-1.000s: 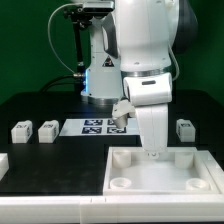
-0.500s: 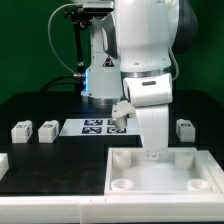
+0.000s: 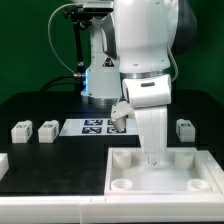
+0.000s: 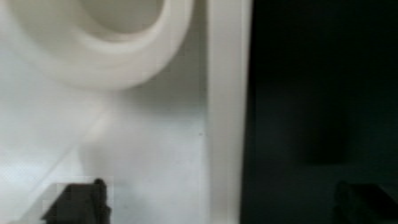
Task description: Assemble one leg
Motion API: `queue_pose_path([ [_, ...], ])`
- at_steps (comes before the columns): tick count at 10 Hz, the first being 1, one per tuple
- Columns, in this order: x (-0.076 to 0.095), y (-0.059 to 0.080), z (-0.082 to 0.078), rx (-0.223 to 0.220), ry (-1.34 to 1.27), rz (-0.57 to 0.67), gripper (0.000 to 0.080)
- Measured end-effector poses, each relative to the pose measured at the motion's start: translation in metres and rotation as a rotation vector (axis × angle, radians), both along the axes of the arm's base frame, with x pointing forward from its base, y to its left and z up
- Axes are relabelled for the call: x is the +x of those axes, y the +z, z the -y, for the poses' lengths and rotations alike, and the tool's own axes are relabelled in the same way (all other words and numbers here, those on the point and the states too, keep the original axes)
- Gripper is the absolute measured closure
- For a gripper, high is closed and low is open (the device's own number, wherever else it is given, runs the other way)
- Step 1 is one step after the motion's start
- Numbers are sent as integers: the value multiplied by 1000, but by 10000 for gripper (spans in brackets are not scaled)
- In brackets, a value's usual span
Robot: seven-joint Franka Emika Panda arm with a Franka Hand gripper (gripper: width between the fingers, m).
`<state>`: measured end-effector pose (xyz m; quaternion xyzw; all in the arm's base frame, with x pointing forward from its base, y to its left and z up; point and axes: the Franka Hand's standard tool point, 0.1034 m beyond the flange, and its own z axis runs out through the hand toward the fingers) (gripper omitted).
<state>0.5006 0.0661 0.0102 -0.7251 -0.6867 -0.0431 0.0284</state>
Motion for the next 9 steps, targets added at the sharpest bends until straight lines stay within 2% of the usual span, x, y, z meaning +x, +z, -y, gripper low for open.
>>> queue_pose_path([
  [5, 0, 1, 0, 0, -10, 1, 150],
  [6, -2, 13, -1, -6, -40, 10, 150],
  [7, -9, 32, -3, -16, -76, 25, 150],
  [9, -27, 60, -18, -26, -230, 32, 150],
])
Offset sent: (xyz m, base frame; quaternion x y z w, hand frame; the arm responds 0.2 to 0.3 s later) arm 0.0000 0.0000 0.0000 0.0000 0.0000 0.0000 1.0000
